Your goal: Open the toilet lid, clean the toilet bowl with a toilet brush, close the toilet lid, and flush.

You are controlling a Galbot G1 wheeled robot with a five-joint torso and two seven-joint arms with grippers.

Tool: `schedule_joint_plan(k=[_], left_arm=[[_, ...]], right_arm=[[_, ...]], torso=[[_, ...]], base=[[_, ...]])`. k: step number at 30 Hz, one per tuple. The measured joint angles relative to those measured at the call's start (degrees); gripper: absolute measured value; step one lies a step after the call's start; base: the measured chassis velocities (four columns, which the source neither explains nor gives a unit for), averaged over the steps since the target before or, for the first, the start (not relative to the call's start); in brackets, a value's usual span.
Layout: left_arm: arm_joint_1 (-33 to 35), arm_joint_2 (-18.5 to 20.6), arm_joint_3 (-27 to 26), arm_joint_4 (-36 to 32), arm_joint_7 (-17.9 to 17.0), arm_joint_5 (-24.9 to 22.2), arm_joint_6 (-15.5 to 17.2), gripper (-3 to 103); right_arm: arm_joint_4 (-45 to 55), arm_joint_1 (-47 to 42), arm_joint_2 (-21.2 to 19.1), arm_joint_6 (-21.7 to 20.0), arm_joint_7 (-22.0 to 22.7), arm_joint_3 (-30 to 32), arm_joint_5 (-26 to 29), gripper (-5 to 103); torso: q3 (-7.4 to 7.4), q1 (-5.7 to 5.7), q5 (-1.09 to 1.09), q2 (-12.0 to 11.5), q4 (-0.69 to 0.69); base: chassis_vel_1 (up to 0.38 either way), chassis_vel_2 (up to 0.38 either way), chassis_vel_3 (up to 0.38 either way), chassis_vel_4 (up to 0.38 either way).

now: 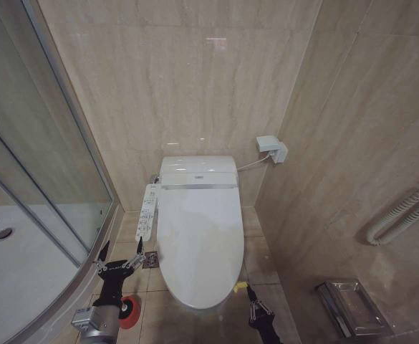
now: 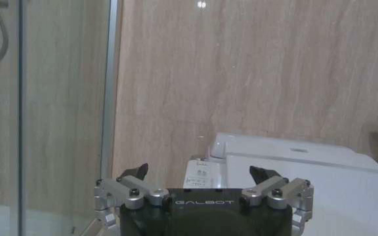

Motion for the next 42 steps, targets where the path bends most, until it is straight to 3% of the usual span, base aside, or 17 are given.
schedule_joint_plan(k=[10,17,23,28,35,42], left_arm=[[-0.6,0.0,-1.1,-0.1,-0.2,-1.0,-0.2,100],[-3.6,1.3,-8.9,-2.4,-0.8,-7.1,0.8,100],[-4.5,2.1,-14.0,-2.7,-0.6,-7.9,0.2,100],[-5.2,2.7,-16.3,-0.8,-0.4,-8.4,0.0,100],[-5.1,1.8,-14.2,1.8,-0.3,-7.2,0.0,100],[-3.9,0.7,-12.9,4.2,0.2,-4.8,-0.2,100]], right_arm=[[9.7,-6.5,-0.7,3.7,-0.9,-0.1,4.2,0],[18.7,-11.8,-0.2,4.6,-1.3,-0.9,6.9,0],[25.1,-13.4,0.2,3.7,-1.3,-1.5,7.9,0],[33.7,-14.3,-0.3,1.6,-1.2,-2.0,9.5,0],[44.8,-11.9,-3.7,-6.2,-1.1,-3.0,16.8,0],[45.0,-2.1,-9.0,-12.0,-0.1,-2.9,23.6,0]], torso=[[0.00,0.00,0.01,0.0,0.01],[0.00,0.00,-0.01,0.0,-0.01],[0.00,0.00,-0.01,0.0,0.00],[0.00,0.00,-0.02,0.0,-0.01],[0.00,0.00,-0.02,0.0,0.00],[0.01,0.00,0.00,0.0,0.01]], base=[[0.000,0.000,0.000,0.000],[0.000,0.000,0.000,0.000],[0.000,0.000,0.000,0.000],[0.000,0.000,0.000,0.000],[0.000,0.000,0.000,0.000],[0.000,0.000,0.000,0.000]])
